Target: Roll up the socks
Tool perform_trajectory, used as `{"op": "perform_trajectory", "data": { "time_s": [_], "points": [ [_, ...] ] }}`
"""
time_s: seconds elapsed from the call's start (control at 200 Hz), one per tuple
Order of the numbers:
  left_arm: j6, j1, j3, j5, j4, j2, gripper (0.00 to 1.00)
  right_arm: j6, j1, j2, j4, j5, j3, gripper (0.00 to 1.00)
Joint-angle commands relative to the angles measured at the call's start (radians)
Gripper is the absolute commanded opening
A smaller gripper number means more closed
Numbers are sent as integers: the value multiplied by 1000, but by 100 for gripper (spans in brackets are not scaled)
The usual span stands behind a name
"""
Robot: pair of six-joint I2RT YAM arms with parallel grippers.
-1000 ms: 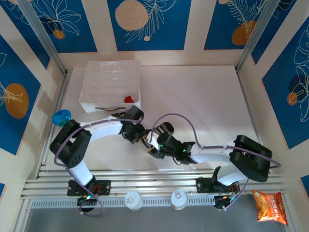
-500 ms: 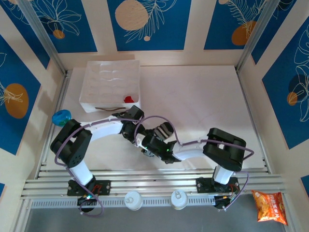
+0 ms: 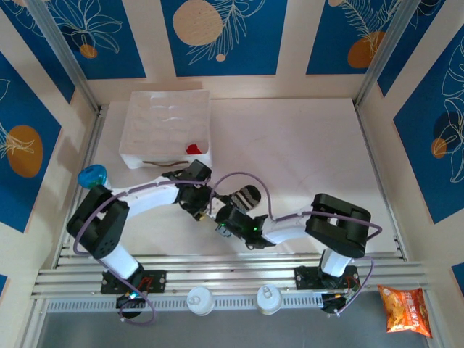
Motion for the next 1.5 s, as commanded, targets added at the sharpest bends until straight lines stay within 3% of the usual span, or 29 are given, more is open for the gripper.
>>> {"op": "perform_trajectory", "data": {
  "time_s": [0.0,0.11,0.26,0.52,0.71,0.915,1.02,1.23,1.391,1.496],
  "points": [
    [20,28,20,10,-52,-68,72,200,-46,35,-96,-120,-115,0],
    [48,38,7,23,14,-65,74,287,-59,40,-42,-150,-167,0],
    [141,35,16,35,66,-44,69,373,-71,42,76,-190,-253,0],
    [292,-3,-5,73,156,-5,53,534,-116,125,297,-270,-387,0],
    [351,-39,16,90,191,69,45,575,-142,203,417,-329,-411,0],
    [394,-70,38,78,168,137,44,607,-181,277,502,-414,-413,0],
    [420,-86,69,75,165,181,40,577,-182,267,450,-430,-392,0],
    [434,-96,105,63,62,239,0,403,-193,154,163,-386,-264,0],
    [325,-2,-13,-16,-24,127,0,112,-226,126,-45,-447,-49,4],
    [201,48,-104,-117,-138,-9,0,-104,-233,142,-116,-537,92,26]
  ]
}}
